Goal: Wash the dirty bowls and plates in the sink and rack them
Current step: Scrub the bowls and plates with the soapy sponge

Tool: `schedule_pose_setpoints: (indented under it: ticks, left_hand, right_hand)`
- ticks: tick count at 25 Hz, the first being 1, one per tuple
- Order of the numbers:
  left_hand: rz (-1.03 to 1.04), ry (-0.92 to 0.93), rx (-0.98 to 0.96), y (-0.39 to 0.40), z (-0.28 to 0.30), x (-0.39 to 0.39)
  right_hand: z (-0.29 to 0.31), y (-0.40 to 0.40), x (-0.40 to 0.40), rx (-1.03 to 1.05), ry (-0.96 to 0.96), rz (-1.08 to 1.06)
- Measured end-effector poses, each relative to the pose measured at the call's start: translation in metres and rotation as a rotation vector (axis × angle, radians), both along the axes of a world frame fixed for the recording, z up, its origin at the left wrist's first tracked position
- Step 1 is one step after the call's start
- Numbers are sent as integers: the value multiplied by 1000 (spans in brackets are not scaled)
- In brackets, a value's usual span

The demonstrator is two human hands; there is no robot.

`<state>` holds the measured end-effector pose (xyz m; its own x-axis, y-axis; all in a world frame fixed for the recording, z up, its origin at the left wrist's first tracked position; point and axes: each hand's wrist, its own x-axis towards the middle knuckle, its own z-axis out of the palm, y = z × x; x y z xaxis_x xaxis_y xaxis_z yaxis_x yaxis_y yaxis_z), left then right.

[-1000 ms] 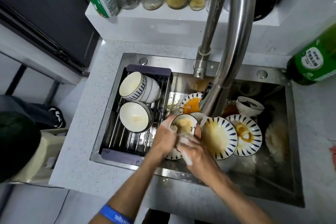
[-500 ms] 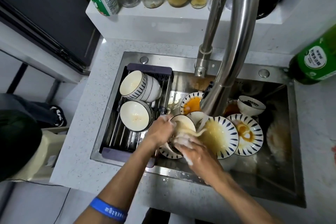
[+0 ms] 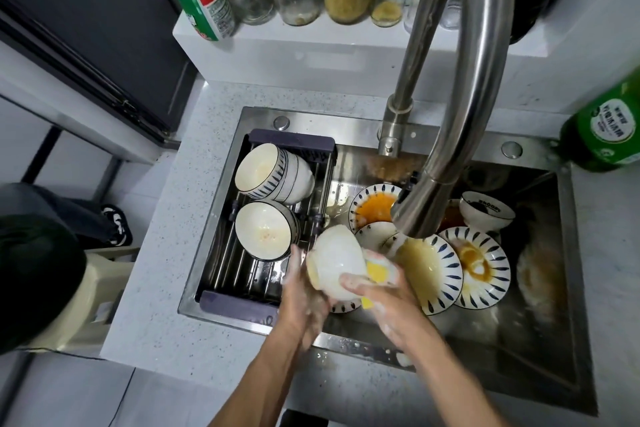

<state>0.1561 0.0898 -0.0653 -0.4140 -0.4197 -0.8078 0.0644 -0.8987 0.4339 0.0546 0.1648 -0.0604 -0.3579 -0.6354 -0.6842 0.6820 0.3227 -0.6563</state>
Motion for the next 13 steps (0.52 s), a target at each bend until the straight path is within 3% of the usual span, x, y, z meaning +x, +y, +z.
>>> schedule_pose_setpoints:
  ticks: [1, 2, 6, 10, 12, 13]
  left_hand:
    - [56, 11, 28, 3, -4, 3]
    - [103, 23, 34, 2, -7, 6]
    - [141, 114, -50, -10, 4, 20]
    - [-103, 4, -341, -22, 19, 24]
    - [-385, -66, -610, -27, 14, 25]
    - [-611, -117, -783, -27, 11, 27]
  right_hand:
    - [-2, 1, 0, 14, -191, -125]
    - [-3, 1, 3, 49, -252, -199]
    - [-12, -30, 13, 274, 51, -307]
    - [1, -48, 11, 9, 365, 0]
    - [-1, -39, 15, -115, 553, 148]
    - [-3, -39, 12, -81, 584, 189]
